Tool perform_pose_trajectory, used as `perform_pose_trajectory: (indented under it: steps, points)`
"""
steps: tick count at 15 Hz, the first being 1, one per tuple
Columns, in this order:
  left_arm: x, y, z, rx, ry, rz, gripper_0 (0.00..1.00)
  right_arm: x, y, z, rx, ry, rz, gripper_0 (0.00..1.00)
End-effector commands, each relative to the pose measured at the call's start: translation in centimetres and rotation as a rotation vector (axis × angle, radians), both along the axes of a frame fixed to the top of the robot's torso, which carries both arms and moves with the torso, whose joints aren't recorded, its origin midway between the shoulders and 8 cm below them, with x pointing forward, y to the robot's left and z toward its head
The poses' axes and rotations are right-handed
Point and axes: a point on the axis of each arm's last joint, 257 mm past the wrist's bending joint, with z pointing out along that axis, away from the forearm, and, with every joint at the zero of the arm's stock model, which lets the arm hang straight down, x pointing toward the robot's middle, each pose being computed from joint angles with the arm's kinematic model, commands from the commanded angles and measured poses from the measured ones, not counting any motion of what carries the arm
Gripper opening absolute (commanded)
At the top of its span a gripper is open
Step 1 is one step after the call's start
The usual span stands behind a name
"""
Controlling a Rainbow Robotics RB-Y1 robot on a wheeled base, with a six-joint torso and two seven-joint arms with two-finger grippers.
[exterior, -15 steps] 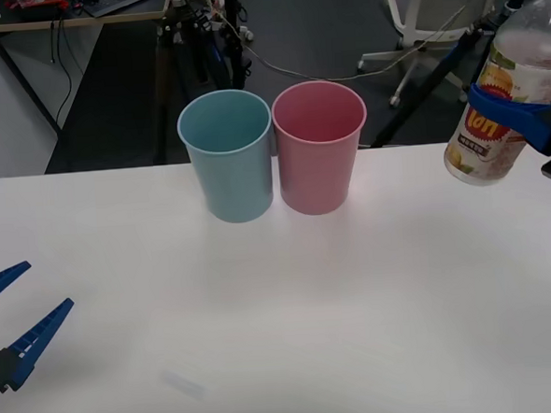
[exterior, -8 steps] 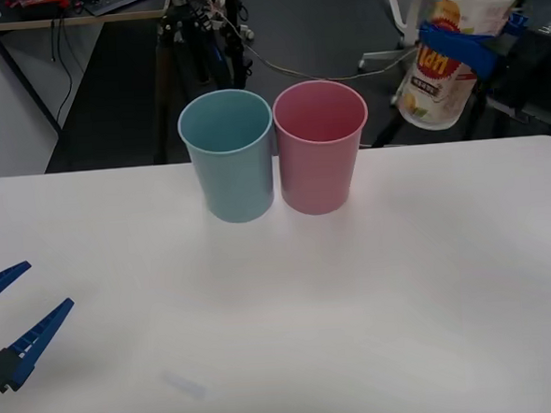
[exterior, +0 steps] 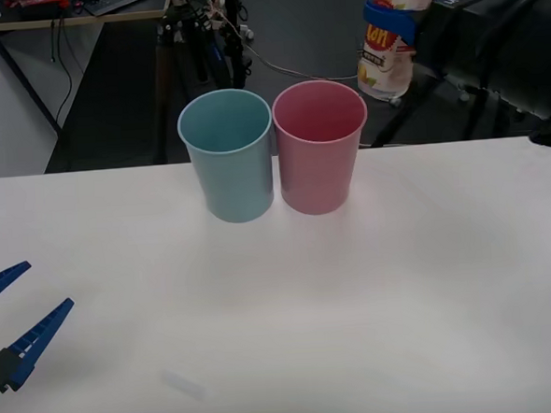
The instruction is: Grasp the object on the table and drop it into the matching bin: aluminum can to the light blue bin, PET bottle to the pink bin.
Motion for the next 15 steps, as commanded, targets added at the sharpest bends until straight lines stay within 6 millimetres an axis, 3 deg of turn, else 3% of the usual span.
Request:
perform_pose_trajectory:
  steps: [1, 9, 15]
  points:
    - [0.0, 0.0, 0.0, 0.000, 0.000, 0.000, 1.00, 2.5, 1.3, -0.1, 0.006, 0.001, -0.023, 0.00]
    - [0.0, 0.0, 0.0, 0.000, 0.000, 0.000, 1.00, 8.0, 4.5, -2.2, 0.008, -0.023, -0.083, 0.00]
    - [0.0, 0.0, 0.0, 0.000, 0.000, 0.000, 1.00, 10.4, 5.9, -4.6, -0.007, -0.032, -0.131, 0.00]
